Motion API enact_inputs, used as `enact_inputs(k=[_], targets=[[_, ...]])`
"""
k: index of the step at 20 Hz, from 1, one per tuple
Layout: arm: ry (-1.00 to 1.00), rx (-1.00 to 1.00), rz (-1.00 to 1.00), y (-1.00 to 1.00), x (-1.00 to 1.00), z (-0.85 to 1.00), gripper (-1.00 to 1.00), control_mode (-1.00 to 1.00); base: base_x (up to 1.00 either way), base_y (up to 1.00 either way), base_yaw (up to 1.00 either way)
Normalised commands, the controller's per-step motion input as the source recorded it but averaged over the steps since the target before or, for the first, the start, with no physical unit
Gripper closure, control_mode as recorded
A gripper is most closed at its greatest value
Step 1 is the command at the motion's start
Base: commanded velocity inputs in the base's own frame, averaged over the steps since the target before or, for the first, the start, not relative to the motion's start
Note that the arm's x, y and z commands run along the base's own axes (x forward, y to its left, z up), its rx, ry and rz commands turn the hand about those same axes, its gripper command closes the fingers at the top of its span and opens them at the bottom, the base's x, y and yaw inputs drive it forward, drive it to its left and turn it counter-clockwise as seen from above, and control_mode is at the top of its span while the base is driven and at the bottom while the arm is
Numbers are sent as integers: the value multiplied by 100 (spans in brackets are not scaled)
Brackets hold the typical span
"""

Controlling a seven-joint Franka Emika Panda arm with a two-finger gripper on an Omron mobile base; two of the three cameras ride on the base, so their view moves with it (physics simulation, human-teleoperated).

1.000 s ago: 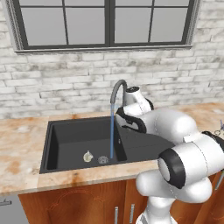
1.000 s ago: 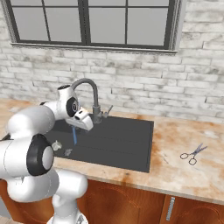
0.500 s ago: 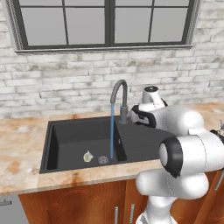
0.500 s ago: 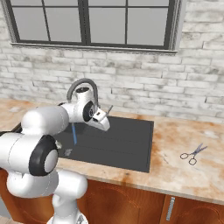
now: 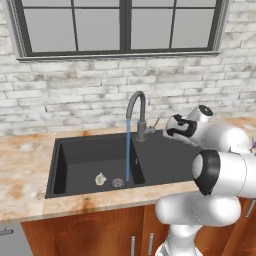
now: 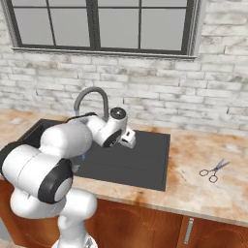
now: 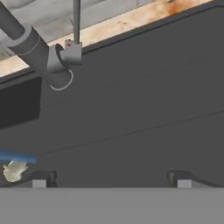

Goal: Turn on the sink faucet. Then move the garlic from the counter to the sink. Turn off the sink. Move the vegetable from the sink to the pot next to the stove. Finally move the pot to the front right burner.

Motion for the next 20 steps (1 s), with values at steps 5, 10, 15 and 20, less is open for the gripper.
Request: enact_inputs(k=[5, 10, 15, 20], targets=[[-13, 14, 14, -16, 9, 4, -100, -100, 0, 0, 0], [-13, 8, 13, -25, 20, 0, -100, -100, 0, 0, 0], [-29, 1, 24, -16, 27, 2, -100, -100, 0, 0, 0], [-36, 0, 28, -10, 20, 1, -100, -100, 0, 0, 0]])
